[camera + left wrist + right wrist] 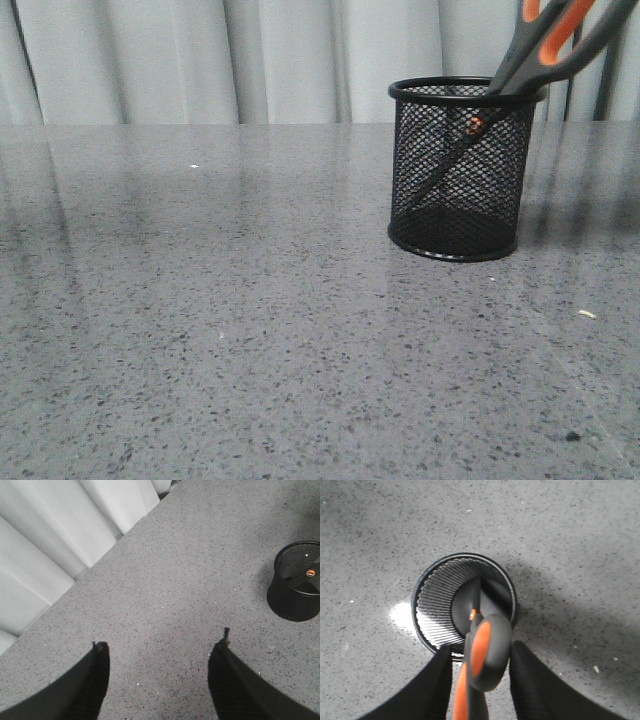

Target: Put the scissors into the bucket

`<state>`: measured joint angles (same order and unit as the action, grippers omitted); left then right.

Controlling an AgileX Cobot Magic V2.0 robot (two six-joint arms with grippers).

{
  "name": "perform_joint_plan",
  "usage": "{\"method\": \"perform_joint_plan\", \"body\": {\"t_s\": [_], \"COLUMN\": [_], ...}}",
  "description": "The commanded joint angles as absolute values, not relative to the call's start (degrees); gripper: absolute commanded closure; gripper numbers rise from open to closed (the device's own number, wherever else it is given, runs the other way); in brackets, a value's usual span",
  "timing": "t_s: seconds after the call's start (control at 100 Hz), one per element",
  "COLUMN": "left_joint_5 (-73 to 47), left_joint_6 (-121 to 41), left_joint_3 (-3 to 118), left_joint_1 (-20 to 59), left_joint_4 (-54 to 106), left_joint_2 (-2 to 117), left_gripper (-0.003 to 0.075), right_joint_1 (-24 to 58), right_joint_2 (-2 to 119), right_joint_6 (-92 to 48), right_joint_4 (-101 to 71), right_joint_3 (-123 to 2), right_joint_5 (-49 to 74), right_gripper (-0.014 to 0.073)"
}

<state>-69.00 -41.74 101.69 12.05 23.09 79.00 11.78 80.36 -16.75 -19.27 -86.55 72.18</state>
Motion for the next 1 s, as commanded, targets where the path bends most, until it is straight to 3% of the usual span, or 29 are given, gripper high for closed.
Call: {"method": "perform_joint_plan", "body": {"t_s": [0.0, 0.22, 0.31, 0.41, 0.55, 0.81, 0.99], "left_joint_5": [-65.71, -68.04, -68.41, -68.41, -68.77, -66.33, -54.29], "left_joint_6": [-41.24, -41.24, -41.24, -41.24, -41.03, -36.53, -36.53], "left_joint_3": [103.57, 103.57, 103.57, 103.57, 103.57, 102.33, 92.02], "left_joint_1": [11.96, 11.96, 11.96, 11.96, 11.96, 11.96, 11.96], "left_joint_4": [25.29, 25.29, 25.29, 25.29, 25.29, 25.17, 25.3], "left_joint_2": [77.42, 77.42, 77.42, 77.42, 77.42, 76.36, 70.27], "left_gripper": [0.0313, 0.0316, 0.0353, 0.0468, 0.0734, 0.074, 0.074], "right_joint_1": [11.96, 11.85, 11.85, 11.85, 11.85, 11.85, 11.85], "right_joint_2": [78.0, 76.05, 74.69, 72.71, 70.43, 61.6, 52.46], "right_joint_6": [-16.78, -16.43, -14.14, -13.85, -13.85, -13.85, -13.85], "right_joint_4": [-19.05, -19.05, -19.05, -19.05, -18.78, -16.07, -14.5], "right_joint_3": [-89.77, -98.31, -100.09, -100.1, -100.1, -88.97, -72.92], "right_joint_5": [73.79, 71.35, 68.18, 65.43, 63.51, 50.27, 36.89], "right_gripper": [0.0344, 0.0348, 0.0368, 0.0462, 0.0645, 0.0666, 0.0667]}}
